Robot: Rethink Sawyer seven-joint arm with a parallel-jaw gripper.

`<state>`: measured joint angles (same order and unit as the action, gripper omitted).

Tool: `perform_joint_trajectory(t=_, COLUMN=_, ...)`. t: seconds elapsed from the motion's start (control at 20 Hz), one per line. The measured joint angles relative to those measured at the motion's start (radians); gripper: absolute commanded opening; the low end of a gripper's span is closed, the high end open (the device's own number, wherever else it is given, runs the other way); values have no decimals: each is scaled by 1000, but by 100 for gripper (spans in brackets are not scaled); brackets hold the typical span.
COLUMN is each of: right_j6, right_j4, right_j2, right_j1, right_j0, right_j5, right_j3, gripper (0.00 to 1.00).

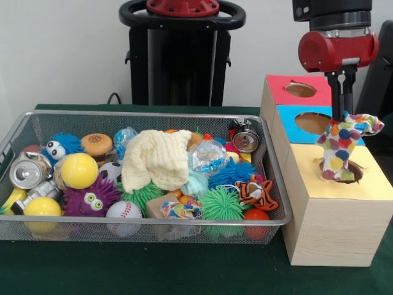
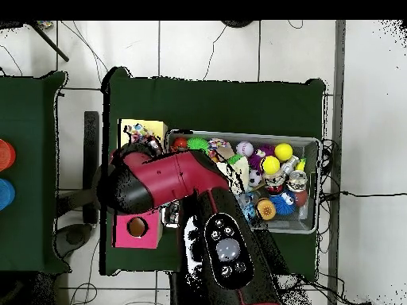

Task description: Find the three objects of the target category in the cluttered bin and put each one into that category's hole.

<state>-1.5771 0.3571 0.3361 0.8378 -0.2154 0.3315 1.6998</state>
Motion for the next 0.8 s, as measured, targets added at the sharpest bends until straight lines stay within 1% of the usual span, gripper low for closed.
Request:
perform_joint_trajectory(t=0.4, right_j6=0, right_j4=0, right_j2=-21, right_j1=-44, right_j0=41, right_j5=1, right_j3=-64, gripper=0)
perform_joint_trajectory(t=0.8, right_j6=0, right_j4=0, right_j2=-35, right_j1=-73, right_j0=60, right_j5=3, right_j3=-102, gripper=0)
